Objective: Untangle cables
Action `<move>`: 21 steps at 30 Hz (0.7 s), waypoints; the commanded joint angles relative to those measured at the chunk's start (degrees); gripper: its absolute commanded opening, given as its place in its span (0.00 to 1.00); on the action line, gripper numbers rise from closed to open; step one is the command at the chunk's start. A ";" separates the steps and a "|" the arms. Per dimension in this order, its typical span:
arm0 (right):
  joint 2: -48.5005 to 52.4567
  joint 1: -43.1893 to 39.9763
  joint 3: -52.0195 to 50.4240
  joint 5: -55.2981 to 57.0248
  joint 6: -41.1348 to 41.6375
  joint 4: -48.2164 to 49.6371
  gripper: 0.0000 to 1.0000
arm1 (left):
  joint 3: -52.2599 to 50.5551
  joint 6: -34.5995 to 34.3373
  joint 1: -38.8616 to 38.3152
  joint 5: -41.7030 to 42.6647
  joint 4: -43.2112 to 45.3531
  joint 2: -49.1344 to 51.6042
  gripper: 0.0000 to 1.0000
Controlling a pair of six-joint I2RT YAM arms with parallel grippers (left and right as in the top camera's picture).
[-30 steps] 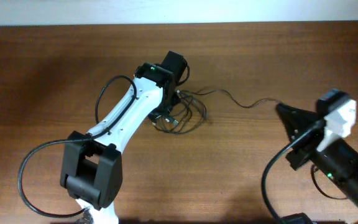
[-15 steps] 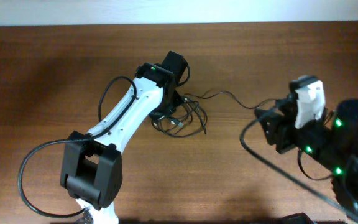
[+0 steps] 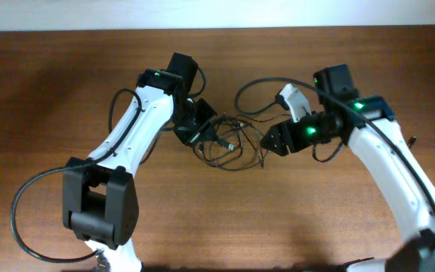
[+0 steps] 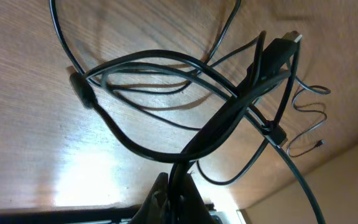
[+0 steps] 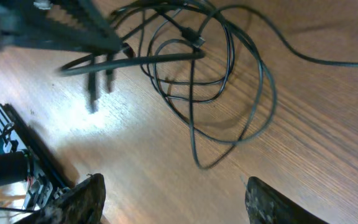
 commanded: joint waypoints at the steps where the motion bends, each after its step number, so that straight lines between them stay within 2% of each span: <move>1: 6.80 0.04 0.15 -5.99 -1.86 2.27 0.72 | -0.02 0.94 0.37 3.06 -0.02 0.09 0.00; 4: 13.09 0.28 0.15 -10.95 -2.99 3.48 0.72 | -0.02 0.94 0.79 3.08 -0.04 0.09 0.00; 7: 16.59 2.40 0.15 -11.32 -2.99 6.08 0.67 | -0.02 0.92 0.94 3.08 -0.02 0.09 0.00; 9: 17.18 4.76 0.15 -11.32 -2.97 8.22 0.59 | -0.02 0.92 0.96 3.08 -0.04 0.09 0.00; 11: 17.25 6.84 0.15 -11.30 -2.95 9.64 0.36 | -0.02 0.92 1.27 3.10 -0.04 0.09 0.00; 13: 17.22 7.52 0.15 -11.32 -2.95 9.55 0.06 | -0.02 0.92 2.21 3.28 -0.24 0.09 0.00; 15: 16.39 7.06 0.15 -12.52 -2.99 8.41 0.04 | -0.02 0.94 4.09 3.02 -0.50 0.09 0.00; 17: 12.20 6.99 0.17 -17.62 -8.33 4.96 0.04 | -0.02 0.92 6.38 -1.07 -0.46 0.09 0.00; 21: -4.33 7.10 0.17 -19.78 -10.49 2.01 0.04 | -0.02 0.90 8.24 -12.28 -0.52 0.09 0.00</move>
